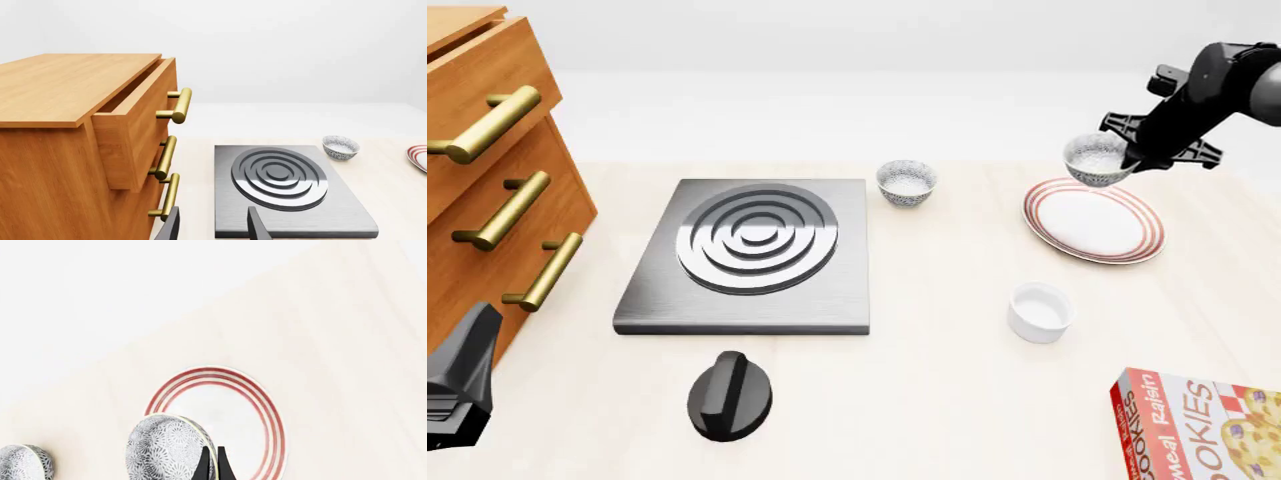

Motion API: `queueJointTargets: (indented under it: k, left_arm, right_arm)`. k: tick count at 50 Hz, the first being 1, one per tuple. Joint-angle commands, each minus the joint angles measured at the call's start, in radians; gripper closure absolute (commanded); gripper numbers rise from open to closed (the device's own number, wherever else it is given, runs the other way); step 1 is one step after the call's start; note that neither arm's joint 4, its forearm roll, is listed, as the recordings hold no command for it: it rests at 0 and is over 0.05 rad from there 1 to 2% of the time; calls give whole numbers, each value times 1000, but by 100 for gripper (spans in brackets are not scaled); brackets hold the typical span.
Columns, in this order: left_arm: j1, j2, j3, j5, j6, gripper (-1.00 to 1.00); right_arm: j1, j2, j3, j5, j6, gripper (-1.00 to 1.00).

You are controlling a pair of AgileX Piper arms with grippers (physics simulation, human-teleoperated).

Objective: Pick the akita bowl next to the cookies box and place it on the plate.

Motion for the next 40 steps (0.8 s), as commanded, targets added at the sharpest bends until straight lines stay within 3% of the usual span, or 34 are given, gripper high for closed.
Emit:
queueJointTargets:
  k: [1, 40]
  left_arm:
    - [0, 0, 0, 0, 0, -100]
    - [0, 0, 0, 0, 0, -100]
  right_arm:
    - [28, 5, 73, -103, 8, 100]
    - [11, 71, 99, -153, -16, 100]
